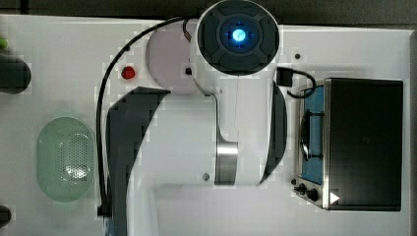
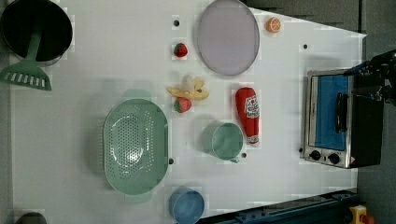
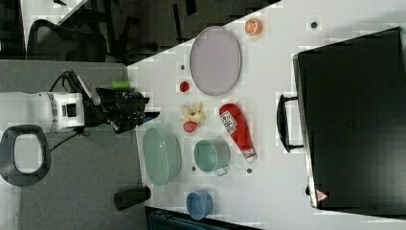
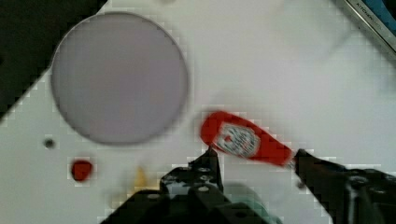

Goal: Pick Ketchup from the table and place it in strainer.

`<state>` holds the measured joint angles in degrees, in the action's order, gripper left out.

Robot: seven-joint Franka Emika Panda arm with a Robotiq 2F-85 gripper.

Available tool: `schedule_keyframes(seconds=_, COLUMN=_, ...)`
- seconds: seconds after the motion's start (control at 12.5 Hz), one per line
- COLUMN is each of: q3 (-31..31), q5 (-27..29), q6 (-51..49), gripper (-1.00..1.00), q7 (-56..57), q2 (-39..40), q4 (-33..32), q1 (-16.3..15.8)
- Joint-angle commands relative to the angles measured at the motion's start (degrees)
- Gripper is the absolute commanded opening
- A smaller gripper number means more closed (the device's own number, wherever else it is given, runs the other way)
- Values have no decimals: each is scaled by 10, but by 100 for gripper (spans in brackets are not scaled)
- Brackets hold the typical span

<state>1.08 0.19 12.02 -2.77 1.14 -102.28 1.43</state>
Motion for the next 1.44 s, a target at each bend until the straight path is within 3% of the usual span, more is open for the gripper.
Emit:
schedule_keyframes(seconds=0.08, q3=10, q5=15, q6=-85, gripper=59, q7=21, q2=-135, q4=-65, q1=61)
schedule_keyframes(seconds=0.24, q3=11, q5=15, q6=-85, gripper=99, q7=24, q2=-135, q4=-72, q1=61)
schedule_keyframes(seconds=0.72, q3=37, q5=15, q6=-22, gripper=100, q7=145, q2=-111, q4=-128, q1=58)
schedule_keyframes(seconds=1.44, q3=62, q5=15, q6=202, gripper=100, q7=559, q2=-54, q4=-268, q1=57)
